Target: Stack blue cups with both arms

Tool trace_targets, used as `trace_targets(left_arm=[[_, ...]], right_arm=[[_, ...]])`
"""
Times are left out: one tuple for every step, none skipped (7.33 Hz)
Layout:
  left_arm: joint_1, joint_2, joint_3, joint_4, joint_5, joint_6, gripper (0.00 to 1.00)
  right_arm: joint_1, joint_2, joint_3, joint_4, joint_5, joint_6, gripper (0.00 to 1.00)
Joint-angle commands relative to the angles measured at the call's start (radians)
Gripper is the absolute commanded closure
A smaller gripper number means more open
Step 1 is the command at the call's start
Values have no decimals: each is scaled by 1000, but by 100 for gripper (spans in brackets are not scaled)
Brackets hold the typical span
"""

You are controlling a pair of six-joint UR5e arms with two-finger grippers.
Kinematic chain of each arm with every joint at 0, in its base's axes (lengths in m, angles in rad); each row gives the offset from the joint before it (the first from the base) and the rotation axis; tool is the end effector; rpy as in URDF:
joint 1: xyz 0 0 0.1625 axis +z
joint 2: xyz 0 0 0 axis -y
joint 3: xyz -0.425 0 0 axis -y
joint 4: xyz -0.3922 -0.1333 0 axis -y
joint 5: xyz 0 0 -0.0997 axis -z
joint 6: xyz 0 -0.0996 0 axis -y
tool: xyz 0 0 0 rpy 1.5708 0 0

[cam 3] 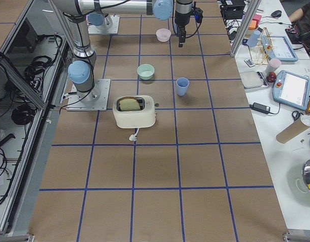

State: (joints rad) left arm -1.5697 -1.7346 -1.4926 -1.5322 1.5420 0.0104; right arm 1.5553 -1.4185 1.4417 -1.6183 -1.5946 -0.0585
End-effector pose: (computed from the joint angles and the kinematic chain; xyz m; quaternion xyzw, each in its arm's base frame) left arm -0.1356 -0.5551 0.4441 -0.0043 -0.9996 -0.0234 0.0145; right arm 0.1223 -0.5606 0.4764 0.0214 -0.9996 0.0117 0.0123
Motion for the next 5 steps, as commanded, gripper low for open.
trace_targets(left_arm=[[0, -229, 84, 107, 0, 2, 0], [0, -290, 78, 180, 1, 6, 0], [0, -321, 80, 187, 26, 9, 0], [-1, -345, 68, 185, 26, 8, 6], [-1, -364, 51, 182, 26, 6, 13]], right_arm=[[-87, 18, 32, -46, 15, -77, 0], [-160, 33, 110, -125, 16, -87, 0], [-184, 65, 208, -297, 15, -112, 0], [-193, 120, 276, -436, 12, -119, 0], [-217, 165, 290, -492, 16, -127, 0]])
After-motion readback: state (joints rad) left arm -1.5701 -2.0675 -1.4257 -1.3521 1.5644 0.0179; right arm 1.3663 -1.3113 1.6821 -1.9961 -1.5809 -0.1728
